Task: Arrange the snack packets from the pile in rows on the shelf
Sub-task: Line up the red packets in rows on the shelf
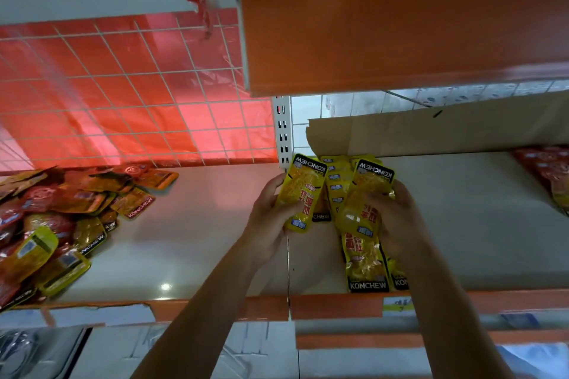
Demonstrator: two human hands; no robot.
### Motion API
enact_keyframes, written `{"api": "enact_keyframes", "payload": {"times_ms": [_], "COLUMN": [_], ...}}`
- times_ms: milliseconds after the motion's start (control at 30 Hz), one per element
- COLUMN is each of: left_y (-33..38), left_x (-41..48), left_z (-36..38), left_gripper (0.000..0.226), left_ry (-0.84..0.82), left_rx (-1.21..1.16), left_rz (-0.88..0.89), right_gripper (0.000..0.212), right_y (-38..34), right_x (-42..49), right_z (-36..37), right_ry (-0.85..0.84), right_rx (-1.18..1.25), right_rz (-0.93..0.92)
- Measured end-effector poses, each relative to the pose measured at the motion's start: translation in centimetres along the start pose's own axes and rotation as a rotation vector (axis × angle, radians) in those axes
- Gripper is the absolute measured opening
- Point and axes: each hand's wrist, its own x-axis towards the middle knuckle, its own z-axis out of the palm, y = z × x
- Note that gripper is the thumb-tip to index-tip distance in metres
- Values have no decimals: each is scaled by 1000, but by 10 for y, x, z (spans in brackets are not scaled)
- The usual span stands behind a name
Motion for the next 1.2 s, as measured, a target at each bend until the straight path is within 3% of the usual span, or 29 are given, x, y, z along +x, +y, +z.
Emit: {"api": "enact_keyframes", "payload": {"times_ms": [100,200,300,400,633,767,967,1200], "left_y": [-1,-2,-4,-6,-17,-20,-24,-27], "left_x": [3,5,8,11,26,36,45,51], "left_z": [-1,-2,-3,-4,5,7,12,15], "left_gripper": [61,43,15,9,25,18,23,28], "left_ry": [34,130,204,236,363,402,446,520], "left_rx": [34,75,14,-13,418,717,878,971], "left_rz": [16,24,7,-18,27,123,161,126], "right_gripper": [52,67,61,62,43,37,36,44], "right_y": [-3,-5,-3,-4,-7,-8,-10,-4], "right_x": [0,0,3,3,3,3,2,11], "right_z": [-3,-7,-13,-21,-33,-37,-38,-38], "right_ry": [-100,-101,-10,48,90,85,74,73], "right_rx": [-68,-149,-154,-176,-164,-164,-113,-213], "right_rz": [-34,-45,-23,-29,-48,-56,-71,-78]}}
